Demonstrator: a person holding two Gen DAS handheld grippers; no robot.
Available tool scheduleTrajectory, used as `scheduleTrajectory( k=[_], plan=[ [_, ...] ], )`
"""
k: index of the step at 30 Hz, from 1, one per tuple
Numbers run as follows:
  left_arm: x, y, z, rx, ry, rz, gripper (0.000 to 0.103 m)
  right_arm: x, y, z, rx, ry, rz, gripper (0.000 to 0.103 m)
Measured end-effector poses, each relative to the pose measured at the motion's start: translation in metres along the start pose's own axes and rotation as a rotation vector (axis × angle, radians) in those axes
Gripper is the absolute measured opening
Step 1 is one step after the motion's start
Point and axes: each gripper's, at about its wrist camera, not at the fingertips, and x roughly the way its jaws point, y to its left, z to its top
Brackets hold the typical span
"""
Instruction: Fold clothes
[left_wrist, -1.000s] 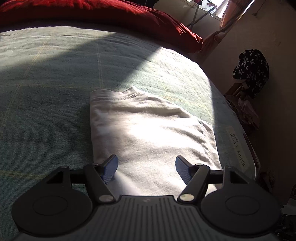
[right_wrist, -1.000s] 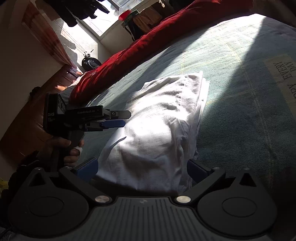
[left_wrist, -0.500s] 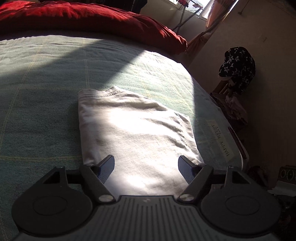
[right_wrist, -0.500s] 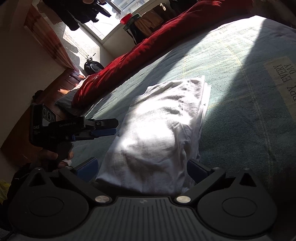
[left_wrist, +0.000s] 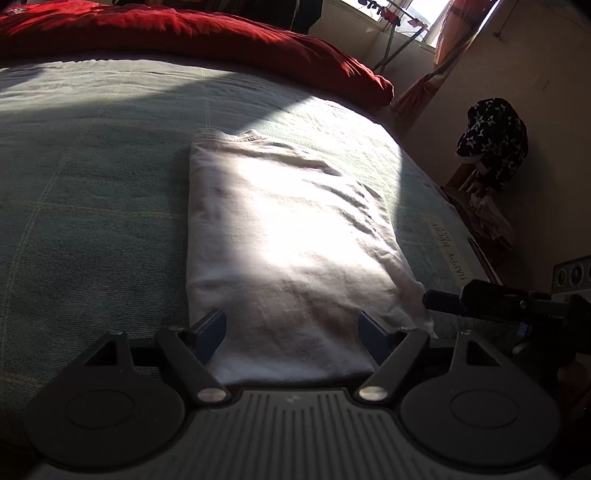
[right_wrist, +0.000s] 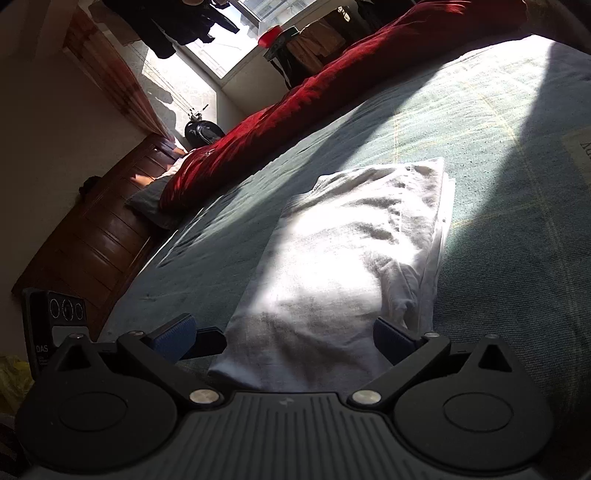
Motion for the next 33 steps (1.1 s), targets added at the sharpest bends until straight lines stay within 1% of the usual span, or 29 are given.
scheduleTrajectory(
  k=[1, 2, 5, 6, 8, 10, 13, 14, 16, 17, 19, 24, 26, 30, 33],
  plan=[
    [0.003, 0.004, -0.002, -0.017, 0.009, 0.014, 0.078, 0.002, -0.001, 0.000, 0.004, 0.001, -0.002, 0.103],
    [0.002, 0.006, -0.004, -0.029, 0.003, 0.006, 0.078, 0.005, -0.002, 0.000, 0.008, 0.002, -0.003, 0.103],
    [-0.011, 0.002, -0.003, -0.004, -0.032, 0.000, 0.078, 0.010, -0.006, 0.000, 0.023, 0.003, -0.007, 0.103],
    [-0.014, 0.000, -0.002, 0.011, -0.039, -0.005, 0.078, 0.005, -0.007, -0.001, 0.033, -0.006, -0.002, 0.103],
    [-0.019, -0.006, 0.000, 0.045, -0.052, -0.016, 0.079, -0.003, 0.000, 0.000, 0.008, -0.025, 0.001, 0.103],
    [-0.013, -0.005, -0.004, 0.038, -0.025, -0.011, 0.079, -0.006, 0.009, 0.001, -0.025, -0.029, 0.017, 0.103],
    [-0.002, -0.002, -0.010, 0.021, 0.022, 0.000, 0.079, 0.000, 0.015, -0.003, -0.035, 0.015, 0.051, 0.103],
    [0.000, 0.000, -0.014, 0.013, 0.031, 0.005, 0.079, 0.004, 0.015, -0.006, -0.034, 0.034, 0.051, 0.103],
    [-0.006, 0.003, -0.017, -0.006, 0.026, -0.011, 0.079, 0.010, 0.011, -0.013, -0.029, 0.069, 0.018, 0.103],
    [-0.011, 0.004, -0.017, -0.014, 0.019, -0.021, 0.079, 0.008, 0.011, -0.013, -0.025, 0.064, 0.020, 0.103],
    [-0.021, 0.001, -0.012, 0.003, -0.008, -0.025, 0.079, 0.005, 0.010, -0.012, -0.017, 0.052, 0.025, 0.103],
    [-0.018, 0.000, -0.015, -0.001, 0.020, -0.045, 0.081, -0.004, 0.008, -0.010, 0.003, 0.022, 0.035, 0.103],
    [-0.016, 0.000, -0.016, -0.003, 0.033, -0.054, 0.081, -0.004, 0.006, -0.010, 0.013, 0.026, 0.043, 0.103],
    [-0.012, -0.001, -0.018, -0.008, 0.059, -0.070, 0.081, -0.006, 0.009, -0.001, -0.003, 0.013, 0.049, 0.103],
    [-0.025, 0.000, 0.000, 0.003, -0.004, -0.080, 0.081, -0.007, 0.012, 0.005, -0.016, 0.004, 0.054, 0.103]
  ],
)
